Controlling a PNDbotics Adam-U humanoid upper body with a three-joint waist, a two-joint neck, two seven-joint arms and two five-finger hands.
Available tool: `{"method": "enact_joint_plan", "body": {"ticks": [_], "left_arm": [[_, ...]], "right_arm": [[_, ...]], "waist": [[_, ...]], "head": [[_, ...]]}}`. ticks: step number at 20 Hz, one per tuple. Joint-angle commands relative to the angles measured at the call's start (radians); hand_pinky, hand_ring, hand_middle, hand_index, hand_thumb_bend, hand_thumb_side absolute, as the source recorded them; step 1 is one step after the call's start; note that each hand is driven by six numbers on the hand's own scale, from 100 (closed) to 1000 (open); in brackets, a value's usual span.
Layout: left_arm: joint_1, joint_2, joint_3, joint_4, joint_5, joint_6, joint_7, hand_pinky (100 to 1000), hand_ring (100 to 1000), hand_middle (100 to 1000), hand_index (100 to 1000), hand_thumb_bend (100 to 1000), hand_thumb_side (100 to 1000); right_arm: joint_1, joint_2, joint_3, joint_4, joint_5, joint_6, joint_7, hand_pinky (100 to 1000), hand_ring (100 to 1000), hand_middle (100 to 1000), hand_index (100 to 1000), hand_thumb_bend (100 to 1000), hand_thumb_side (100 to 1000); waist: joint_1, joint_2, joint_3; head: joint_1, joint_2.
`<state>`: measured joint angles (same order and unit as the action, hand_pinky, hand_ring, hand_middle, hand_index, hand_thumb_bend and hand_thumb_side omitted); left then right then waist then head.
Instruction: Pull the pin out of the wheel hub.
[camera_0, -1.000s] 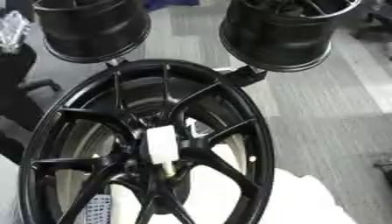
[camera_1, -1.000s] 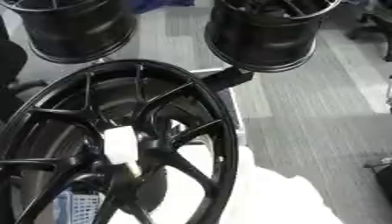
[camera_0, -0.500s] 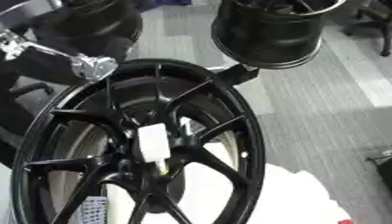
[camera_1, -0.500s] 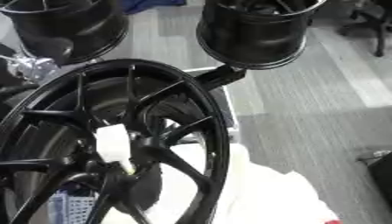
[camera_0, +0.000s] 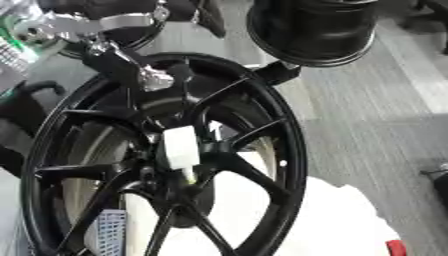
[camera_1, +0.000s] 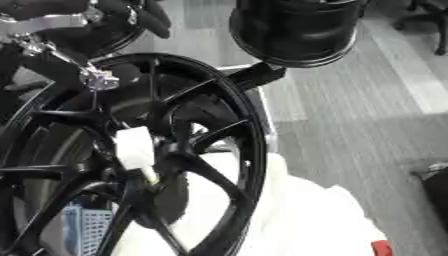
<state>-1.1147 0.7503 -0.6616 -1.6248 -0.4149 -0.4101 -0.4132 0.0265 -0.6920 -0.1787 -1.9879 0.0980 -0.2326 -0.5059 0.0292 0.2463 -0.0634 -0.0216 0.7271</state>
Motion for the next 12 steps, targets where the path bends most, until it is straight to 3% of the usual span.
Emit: {"method": "enact_joint_plan", "body": {"ticks": [1,3,4,12], "left_arm": [[-0.038,-0.005,0.070,0.014,0.023,-0.120,-0.250,870,873,819,866,365,171],[-0.051,-0.003,0.122,-0.002,0.106,-0.155,-0.424,873,877,824,869,388,175],[-0.054,0.004,0.131,-0.017,0.134,-0.158,-0.459,873,879,827,871,395,177],[-0.055,0.045,0.126,-0.113,0.184,-0.147,-0.494,877,885,837,885,421,182]], "right_arm": [[-0.008,-0.031,-0.015,-0.012,-0.012,0.000,-0.003,782,765,668,786,100,207],[-0.008,-0.028,-0.021,-0.012,-0.015,-0.001,-0.012,781,763,666,785,100,212],[-0.008,-0.028,-0.023,-0.012,-0.015,-0.002,-0.016,780,763,665,785,100,216],[-0.014,-0.020,-0.028,-0.012,-0.012,-0.001,-0.032,776,759,661,783,100,245]], "waist": [[-0.004,-0.018,0.001],[-0.001,-0.015,0.002],[0.001,-0.013,0.001],[0.019,0.007,-0.014]], "head": [[-0.010,-0.022],[-0.017,-0.033],[-0.020,-0.039],[-0.032,-0.076]]}}
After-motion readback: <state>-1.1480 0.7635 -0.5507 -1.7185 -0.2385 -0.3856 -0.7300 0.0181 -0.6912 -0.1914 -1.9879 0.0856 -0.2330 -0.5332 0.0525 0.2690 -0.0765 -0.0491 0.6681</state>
